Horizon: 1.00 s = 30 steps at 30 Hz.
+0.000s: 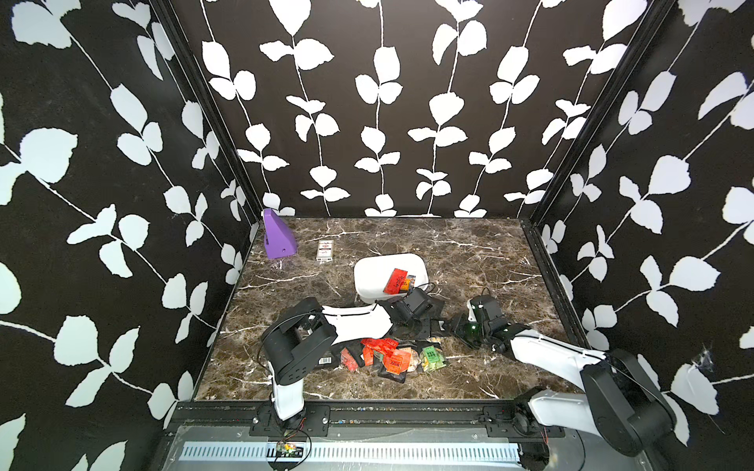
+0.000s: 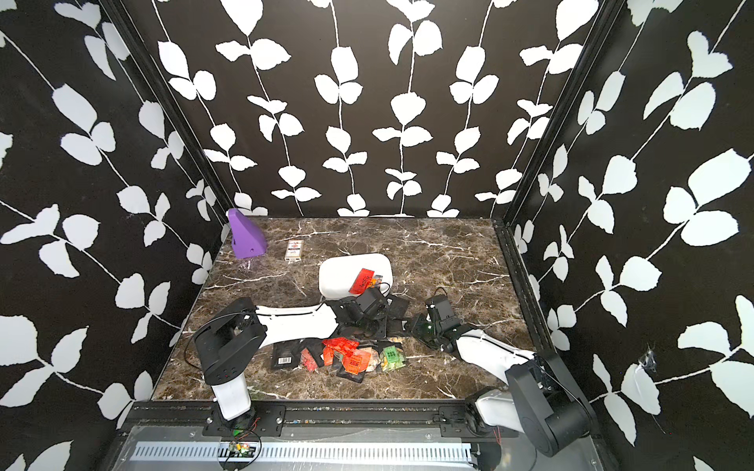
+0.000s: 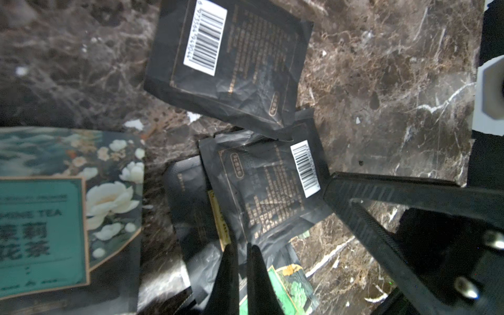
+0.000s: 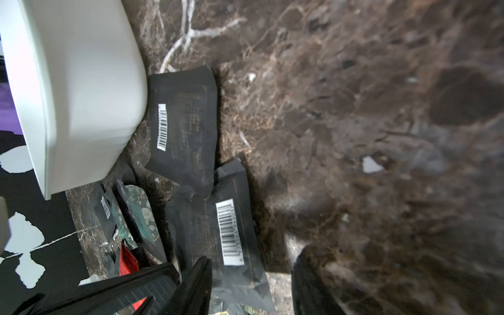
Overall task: Put the tea bags into the storage box
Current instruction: Pick up the tea bag from the center of the board.
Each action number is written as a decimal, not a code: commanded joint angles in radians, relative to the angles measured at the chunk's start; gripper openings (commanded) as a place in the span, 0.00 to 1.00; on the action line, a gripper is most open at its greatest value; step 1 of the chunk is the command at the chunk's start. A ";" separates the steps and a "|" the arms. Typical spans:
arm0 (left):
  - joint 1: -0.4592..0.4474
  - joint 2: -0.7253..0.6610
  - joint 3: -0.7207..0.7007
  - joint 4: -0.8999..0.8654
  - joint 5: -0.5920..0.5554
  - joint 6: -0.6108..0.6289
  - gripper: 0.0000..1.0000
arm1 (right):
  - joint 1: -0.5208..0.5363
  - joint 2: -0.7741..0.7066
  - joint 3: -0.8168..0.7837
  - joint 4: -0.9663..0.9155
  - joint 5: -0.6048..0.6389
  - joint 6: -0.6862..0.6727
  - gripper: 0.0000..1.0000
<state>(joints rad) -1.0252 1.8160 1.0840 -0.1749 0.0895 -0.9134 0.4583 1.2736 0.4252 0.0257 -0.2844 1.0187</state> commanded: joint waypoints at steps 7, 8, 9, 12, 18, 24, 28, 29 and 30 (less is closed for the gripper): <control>-0.004 0.019 -0.005 -0.030 0.007 -0.001 0.07 | 0.010 0.039 -0.048 0.035 0.045 0.031 0.39; -0.003 0.020 -0.007 -0.031 0.009 -0.001 0.07 | 0.012 0.043 -0.051 0.040 0.045 0.034 0.39; -0.004 0.023 -0.007 -0.030 0.007 -0.002 0.07 | 0.011 0.050 -0.051 0.045 0.045 0.035 0.39; -0.003 0.027 -0.006 -0.033 0.007 -0.002 0.07 | 0.014 0.066 -0.048 0.058 0.046 0.036 0.38; -0.003 0.029 -0.009 -0.039 0.006 -0.001 0.07 | 0.022 0.078 -0.043 0.065 0.049 0.037 0.30; -0.003 0.028 -0.009 -0.043 0.007 0.002 0.07 | 0.025 0.078 -0.045 0.066 0.053 0.037 0.20; -0.003 0.022 -0.001 -0.055 0.015 0.003 0.07 | 0.026 0.071 -0.038 0.056 0.055 0.032 0.09; -0.003 0.018 0.004 -0.063 0.020 0.005 0.07 | 0.028 0.069 -0.032 0.048 0.056 0.031 0.05; -0.003 0.012 0.008 -0.067 0.020 0.008 0.07 | 0.030 0.065 -0.026 0.040 0.057 0.028 0.02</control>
<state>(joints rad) -1.0252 1.8492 1.0840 -0.1879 0.0978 -0.9161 0.4797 1.3396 0.4110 0.1154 -0.2497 1.0527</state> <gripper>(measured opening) 0.070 0.049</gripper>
